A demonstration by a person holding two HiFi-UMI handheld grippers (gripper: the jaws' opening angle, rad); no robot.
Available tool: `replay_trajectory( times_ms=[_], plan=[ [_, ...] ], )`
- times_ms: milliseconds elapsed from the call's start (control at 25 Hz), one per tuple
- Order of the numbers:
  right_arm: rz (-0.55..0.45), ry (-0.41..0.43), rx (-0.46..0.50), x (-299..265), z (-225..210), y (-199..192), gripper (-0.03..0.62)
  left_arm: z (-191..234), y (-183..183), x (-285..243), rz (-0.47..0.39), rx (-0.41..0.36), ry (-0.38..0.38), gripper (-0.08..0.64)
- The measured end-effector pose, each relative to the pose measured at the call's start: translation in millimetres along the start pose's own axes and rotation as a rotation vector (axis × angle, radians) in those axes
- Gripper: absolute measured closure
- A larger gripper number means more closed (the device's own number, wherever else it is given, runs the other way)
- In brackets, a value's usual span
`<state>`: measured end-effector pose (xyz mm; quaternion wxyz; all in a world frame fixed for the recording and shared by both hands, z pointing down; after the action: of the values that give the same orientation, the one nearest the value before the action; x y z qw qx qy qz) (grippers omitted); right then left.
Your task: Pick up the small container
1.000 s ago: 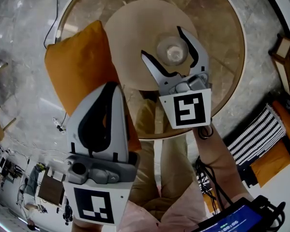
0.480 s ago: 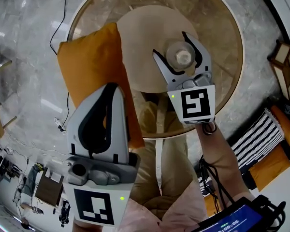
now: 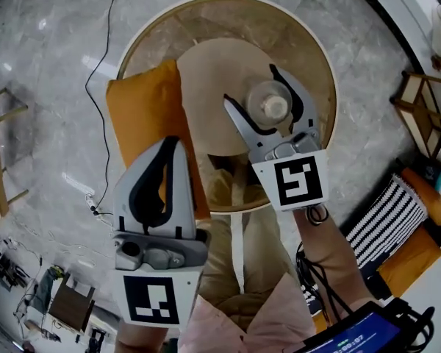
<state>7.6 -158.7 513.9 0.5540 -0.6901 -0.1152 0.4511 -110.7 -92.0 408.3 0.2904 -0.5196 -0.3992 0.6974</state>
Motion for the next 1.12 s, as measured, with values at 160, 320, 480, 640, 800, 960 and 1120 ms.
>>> replay_trajectory(
  times_ms=[160, 320, 480, 640, 800, 960, 1120],
  plan=[
    [-0.074, -0.014, -0.004, 33, -9, 52, 0.253, -4, 40, 14, -0.089, -0.011, 0.032, 0.548],
    [-0.126, -0.026, 0.009, 71, -15, 107, 0.253, -20, 77, 35, -0.141, -0.021, 0.039, 0.548],
    [-0.164, -0.024, 0.021, 115, -15, 160, 0.253, -38, 108, 64, -0.153, -0.031, 0.055, 0.548],
    [-0.213, -0.016, 0.041, 156, -12, 210, 0.253, -52, 148, 91, -0.217, -0.051, 0.069, 0.548],
    [-0.277, -0.011, 0.045, 194, -11, 261, 0.253, -67, 194, 117, -0.318, -0.096, 0.077, 0.548],
    [-0.313, -0.018, 0.062, 240, -3, 300, 0.253, -82, 225, 152, -0.374, -0.11, 0.094, 0.548],
    [-0.367, -0.017, 0.096, 272, 3, 331, 0.253, -91, 260, 179, -0.47, -0.153, 0.121, 0.548]
  ],
)
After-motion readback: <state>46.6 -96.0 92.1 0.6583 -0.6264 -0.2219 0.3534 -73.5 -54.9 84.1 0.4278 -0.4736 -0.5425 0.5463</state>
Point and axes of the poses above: the fingertips, and each gripper's own axes: x backward along the fingers, z to its left, y out of its top, the point moved 4 cm from there along x, backward along the fingers, and after that the axes turned 2 degrees about z, right-handed, at the moved point
